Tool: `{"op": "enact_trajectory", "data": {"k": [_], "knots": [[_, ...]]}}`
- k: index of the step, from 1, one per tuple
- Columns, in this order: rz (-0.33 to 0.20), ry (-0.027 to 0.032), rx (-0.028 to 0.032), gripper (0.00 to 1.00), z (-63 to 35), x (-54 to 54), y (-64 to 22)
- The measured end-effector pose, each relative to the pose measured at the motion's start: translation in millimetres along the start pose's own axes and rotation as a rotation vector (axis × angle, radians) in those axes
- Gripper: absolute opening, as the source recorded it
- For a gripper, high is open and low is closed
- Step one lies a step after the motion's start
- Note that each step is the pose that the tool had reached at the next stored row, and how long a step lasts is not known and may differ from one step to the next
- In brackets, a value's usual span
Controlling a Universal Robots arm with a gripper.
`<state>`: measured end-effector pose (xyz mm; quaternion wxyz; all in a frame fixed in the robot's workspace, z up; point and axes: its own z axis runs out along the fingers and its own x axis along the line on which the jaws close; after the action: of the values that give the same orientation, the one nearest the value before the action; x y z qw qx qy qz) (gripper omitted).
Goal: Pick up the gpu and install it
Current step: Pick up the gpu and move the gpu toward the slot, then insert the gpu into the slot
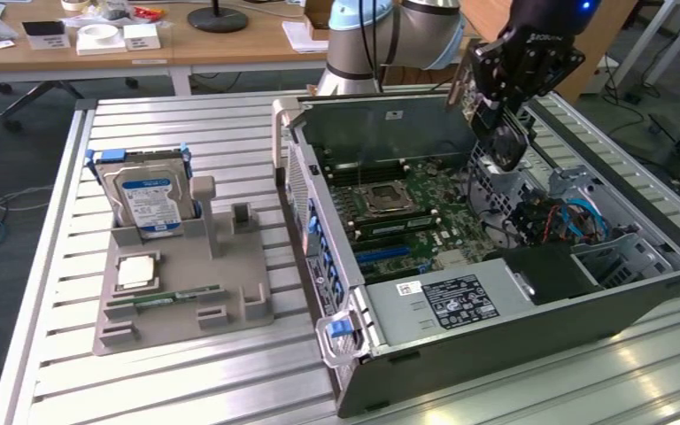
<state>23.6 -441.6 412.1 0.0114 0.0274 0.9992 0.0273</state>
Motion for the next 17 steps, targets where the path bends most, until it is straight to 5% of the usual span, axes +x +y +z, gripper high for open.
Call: {"op": "enact_trajectory", "data": {"k": [11,17], "knots": [[0.0,0.0,0.0,0.27,1.0,-18.8,1.0],[0.0,0.0,0.0,0.27,1.0,-20.2,1.1]]}}
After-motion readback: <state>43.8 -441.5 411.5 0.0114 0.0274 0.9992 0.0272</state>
